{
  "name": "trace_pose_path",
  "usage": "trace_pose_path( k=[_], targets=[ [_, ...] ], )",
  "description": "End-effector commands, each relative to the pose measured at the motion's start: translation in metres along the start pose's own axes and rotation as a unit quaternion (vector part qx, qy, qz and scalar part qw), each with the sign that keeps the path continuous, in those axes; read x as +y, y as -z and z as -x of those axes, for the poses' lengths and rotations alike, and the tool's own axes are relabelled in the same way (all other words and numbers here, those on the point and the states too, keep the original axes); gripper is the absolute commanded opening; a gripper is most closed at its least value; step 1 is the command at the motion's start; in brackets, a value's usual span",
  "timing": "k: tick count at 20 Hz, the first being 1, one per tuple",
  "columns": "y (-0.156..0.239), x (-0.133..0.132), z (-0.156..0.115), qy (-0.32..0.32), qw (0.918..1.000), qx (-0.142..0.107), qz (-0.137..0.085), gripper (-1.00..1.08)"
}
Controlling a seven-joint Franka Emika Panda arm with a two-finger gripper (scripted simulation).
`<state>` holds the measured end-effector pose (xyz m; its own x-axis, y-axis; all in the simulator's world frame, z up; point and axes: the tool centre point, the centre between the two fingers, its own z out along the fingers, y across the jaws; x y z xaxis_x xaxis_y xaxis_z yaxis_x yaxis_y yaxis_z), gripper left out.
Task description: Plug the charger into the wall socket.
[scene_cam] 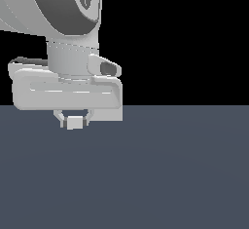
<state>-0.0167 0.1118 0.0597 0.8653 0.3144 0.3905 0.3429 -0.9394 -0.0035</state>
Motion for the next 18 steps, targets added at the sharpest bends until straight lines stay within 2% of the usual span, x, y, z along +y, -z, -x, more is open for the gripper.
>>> trace_pose_path(
  k=[1, 9, 18],
  targets=[
    [0.007, 0.011, -0.006, -0.035, 0.9993, 0.001, 0.014, -1.0],
    [0.026, 0.041, -0.016, -0.118, 0.9918, 0.0, 0.05, -1.0],
    [0.036, 0.057, -0.018, -0.162, 0.9843, -0.002, 0.07, -1.0]
  ],
)
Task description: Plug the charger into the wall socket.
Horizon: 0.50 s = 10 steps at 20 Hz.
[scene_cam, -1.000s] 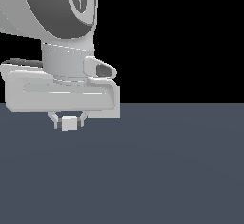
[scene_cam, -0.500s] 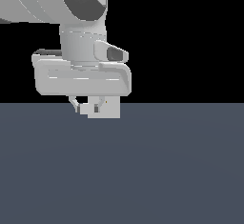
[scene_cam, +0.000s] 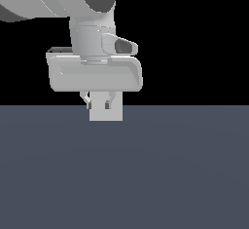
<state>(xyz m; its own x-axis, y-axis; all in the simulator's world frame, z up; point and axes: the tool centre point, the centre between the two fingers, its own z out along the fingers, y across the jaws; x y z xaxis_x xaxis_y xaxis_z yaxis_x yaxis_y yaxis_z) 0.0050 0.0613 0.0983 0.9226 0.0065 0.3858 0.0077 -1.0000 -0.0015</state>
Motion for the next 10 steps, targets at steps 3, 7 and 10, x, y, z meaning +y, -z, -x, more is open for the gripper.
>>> trace_pose_path(
  k=[3, 7, 10],
  targets=[
    [0.0016, 0.004, -0.0011, -0.01, 0.9999, -0.001, 0.005, -1.0],
    [0.0017, 0.0041, -0.001, -0.011, 0.9999, -0.001, 0.005, -1.0],
    [0.0016, 0.0044, -0.0011, -0.011, 0.9999, -0.001, 0.005, -1.0]
  ],
)
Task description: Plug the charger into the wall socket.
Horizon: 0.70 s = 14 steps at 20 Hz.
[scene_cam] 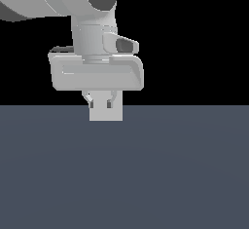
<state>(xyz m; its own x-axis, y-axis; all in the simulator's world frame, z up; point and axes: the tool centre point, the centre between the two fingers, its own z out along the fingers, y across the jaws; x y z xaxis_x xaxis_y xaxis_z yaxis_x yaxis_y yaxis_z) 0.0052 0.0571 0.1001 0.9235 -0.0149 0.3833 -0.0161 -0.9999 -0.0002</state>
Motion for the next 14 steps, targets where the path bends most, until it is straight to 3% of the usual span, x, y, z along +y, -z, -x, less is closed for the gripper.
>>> trace_pose_path(
  k=[1, 14],
  targets=[
    [0.0, 0.0, -0.001, 0.0, 1.0, 0.0, 0.0, -1.0],
    [-0.015, 0.0, -0.036, 0.0, 1.0, 0.0, 0.0, -1.0]
  ],
)
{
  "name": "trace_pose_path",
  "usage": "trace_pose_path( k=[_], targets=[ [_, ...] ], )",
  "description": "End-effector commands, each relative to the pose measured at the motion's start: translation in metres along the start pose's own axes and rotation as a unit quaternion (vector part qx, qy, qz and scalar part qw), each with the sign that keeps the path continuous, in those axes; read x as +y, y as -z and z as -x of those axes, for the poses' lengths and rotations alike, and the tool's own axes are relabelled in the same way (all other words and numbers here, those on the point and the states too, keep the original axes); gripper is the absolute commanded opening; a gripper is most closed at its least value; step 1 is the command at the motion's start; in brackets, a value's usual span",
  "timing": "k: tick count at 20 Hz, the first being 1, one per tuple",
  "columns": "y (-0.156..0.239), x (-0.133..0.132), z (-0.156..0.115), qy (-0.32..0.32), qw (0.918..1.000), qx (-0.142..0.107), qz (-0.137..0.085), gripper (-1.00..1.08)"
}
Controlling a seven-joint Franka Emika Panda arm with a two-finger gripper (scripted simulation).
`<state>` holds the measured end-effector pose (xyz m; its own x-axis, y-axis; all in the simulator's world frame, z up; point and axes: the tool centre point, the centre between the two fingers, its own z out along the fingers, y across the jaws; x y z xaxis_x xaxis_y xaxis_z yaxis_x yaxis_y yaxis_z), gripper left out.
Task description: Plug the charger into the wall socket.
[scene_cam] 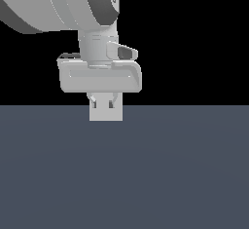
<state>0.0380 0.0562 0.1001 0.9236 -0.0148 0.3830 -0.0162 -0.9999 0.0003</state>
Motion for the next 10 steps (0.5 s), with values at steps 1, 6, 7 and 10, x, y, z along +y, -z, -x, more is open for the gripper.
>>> trace_pose_path(
  k=[1, 6, 7, 10],
  targets=[
    [-0.003, -0.0001, -0.0078, 0.0, 1.0, 0.0, 0.0, -1.0],
    [-0.0062, -0.0003, -0.0155, 0.0, 1.0, 0.0, 0.0, -1.0],
    [-0.0064, -0.0003, -0.016, 0.0, 1.0, 0.0, 0.0, -1.0],
    [-0.0066, -0.0001, -0.0158, 0.0, 1.0, 0.0, 0.0, -1.0]
  ],
)
